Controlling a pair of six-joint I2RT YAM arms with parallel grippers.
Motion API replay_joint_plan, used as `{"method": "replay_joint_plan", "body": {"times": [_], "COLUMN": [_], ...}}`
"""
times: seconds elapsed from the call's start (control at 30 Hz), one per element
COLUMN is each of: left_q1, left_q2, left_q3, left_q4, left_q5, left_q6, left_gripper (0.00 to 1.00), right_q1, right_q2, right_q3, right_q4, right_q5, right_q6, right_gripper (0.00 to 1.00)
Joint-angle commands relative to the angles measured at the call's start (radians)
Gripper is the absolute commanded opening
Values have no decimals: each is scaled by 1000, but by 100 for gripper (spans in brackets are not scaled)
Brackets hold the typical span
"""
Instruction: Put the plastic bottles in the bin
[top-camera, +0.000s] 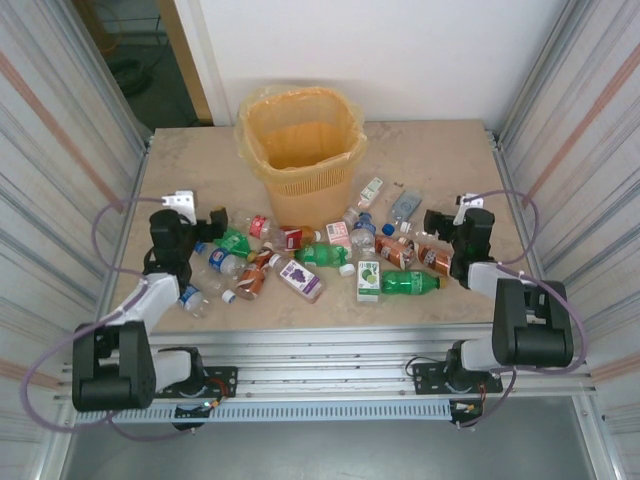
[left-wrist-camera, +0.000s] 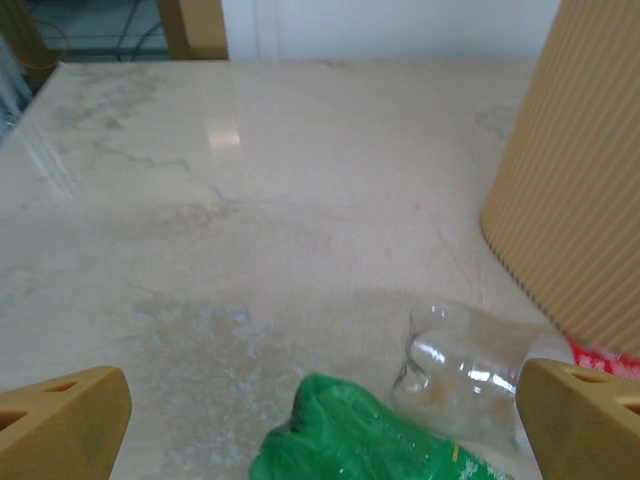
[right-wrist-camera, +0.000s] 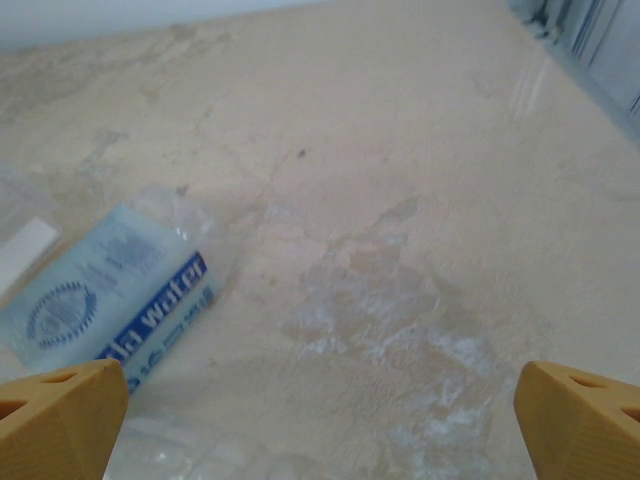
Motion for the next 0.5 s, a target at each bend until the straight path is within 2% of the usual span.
{"method": "replay_joint_plan", "body": {"times": [0.0, 0.07, 0.17, 0.23, 0.47], "left_q1": [4, 3, 2, 2, 2], "left_q2": [-111, -171, -266, -328, -445], "left_q3": [89, 133, 149, 149, 189], "left_q4": [-264, -414, -562, -679, -1083], "left_q5": [-120, -183, -175, -208, -248], "left_q6": [-174, -286, -383, -482, -624], "left_gripper": [99, 99, 99, 99, 99], "right_q1": [-7, -12, -13, -14, -14], "right_q2": [-100, -150, -222, -266, -348], "right_q3": [35, 58, 80, 90, 189], "right_q4": [-98, -162, -235, -279, -545], "right_q5": [71, 100, 114, 121, 110], "right_q6": [13, 9, 24, 54, 138], "right_gripper": [98, 98, 98, 98, 98]}}
